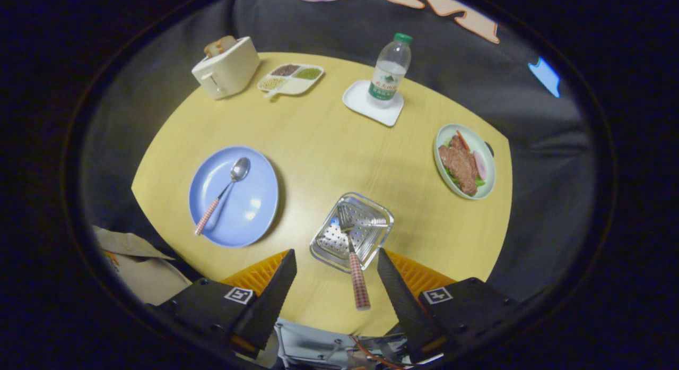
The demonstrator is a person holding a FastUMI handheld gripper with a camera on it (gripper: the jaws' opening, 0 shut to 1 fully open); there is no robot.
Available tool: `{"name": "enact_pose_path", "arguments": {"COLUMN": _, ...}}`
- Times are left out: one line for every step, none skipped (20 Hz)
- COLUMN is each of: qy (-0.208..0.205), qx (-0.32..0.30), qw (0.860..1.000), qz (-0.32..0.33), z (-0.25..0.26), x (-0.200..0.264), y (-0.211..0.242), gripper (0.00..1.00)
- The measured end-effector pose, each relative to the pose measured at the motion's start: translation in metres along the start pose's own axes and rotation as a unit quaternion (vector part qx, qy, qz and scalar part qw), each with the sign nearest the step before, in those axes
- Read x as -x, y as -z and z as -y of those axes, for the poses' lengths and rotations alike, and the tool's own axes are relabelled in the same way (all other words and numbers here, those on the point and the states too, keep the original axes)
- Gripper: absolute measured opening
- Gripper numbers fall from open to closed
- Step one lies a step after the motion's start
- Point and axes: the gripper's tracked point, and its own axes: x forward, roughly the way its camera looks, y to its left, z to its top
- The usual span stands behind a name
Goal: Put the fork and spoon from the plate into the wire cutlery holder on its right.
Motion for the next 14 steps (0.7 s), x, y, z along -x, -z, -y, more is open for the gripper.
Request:
{"name": "enact_pose_path", "arguments": {"qy": 0.002, "qx": -0.009, "qw": 1.0, "qz": 0.023, "z": -0.006, "x": 0.006, "y": -0.004, "gripper": 0.99}}
{"name": "enact_pose_path", "arguments": {"qy": 0.005, "qx": -0.019, "qw": 0.999, "qz": 0.046, "z": -0.012, "x": 0.01, "y": -0.007, "gripper": 0.99}}
{"name": "enact_pose_path", "arguments": {"qy": 0.008, "qx": -0.027, "qw": 0.997, "qz": 0.069, "z": -0.019, "x": 0.015, "y": -0.011, "gripper": 0.99}}
{"name": "enact_pose_path", "arguments": {"qy": 0.014, "qx": -0.033, "qw": 0.995, "qz": 0.092, "z": -0.026, "x": 0.019, "y": -0.015, "gripper": 0.99}}
{"name": "enact_pose_path", "arguments": {"qy": 0.025, "qx": -0.038, "qw": 0.992, "qz": 0.114, "z": -0.031, "x": 0.024, "y": -0.017, "gripper": 0.99}}
{"name": "enact_pose_path", "arguments": {"qy": 0.036, "qx": -0.042, "qw": 0.989, "qz": 0.137, "z": -0.037, "x": 0.029, "y": -0.02, "gripper": 0.99}}
{"name": "enact_pose_path", "arguments": {"qy": 0.045, "qx": -0.047, "qw": 0.985, "qz": 0.159, "z": -0.044, "x": 0.033, "y": -0.022, "gripper": 0.99}}
{"name": "enact_pose_path", "arguments": {"qy": 0.054, "qx": -0.054, "qw": 0.981, "qz": 0.178, "z": -0.051, "x": 0.038, "y": -0.023, "gripper": 0.99}}
{"name": "enact_pose_path", "arguments": {"qy": 0.061, "qx": -0.063, "qw": 0.977, "qz": 0.193, "z": -0.059, "x": 0.041, "y": -0.024, "gripper": 0.99}}
{"name": "enact_pose_path", "arguments": {"qy": 0.064, "qx": -0.068, "qw": 0.975, "qz": 0.202, "z": -0.067, "x": 0.042, "y": -0.023, "gripper": 0.99}}
{"name": "enact_pose_path", "arguments": {"qy": 0.072, "qx": -0.073, "qw": 0.973, "qz": 0.209, "z": -0.074, "x": 0.045, "y": -0.025, "gripper": 0.99}}
{"name": "enact_pose_path", "arguments": {"qy": 0.08, "qx": -0.075, "qw": 0.971, "qz": 0.212, "z": -0.077, "x": 0.046, "y": -0.024, "gripper": 0.99}}
{"name": "enact_pose_path", "arguments": {"qy": 0.089, "qx": -0.081, "qw": 0.968, "qz": 0.218, "z": -0.081, "x": 0.048, "y": -0.026, "gripper": 0.99}}
{"name": "enact_pose_path", "arguments": {"qy": 0.096, "qx": -0.088, "qw": 0.965, "qz": 0.226, "z": -0.087, "x": 0.048, "y": -0.027, "gripper": 0.99}}
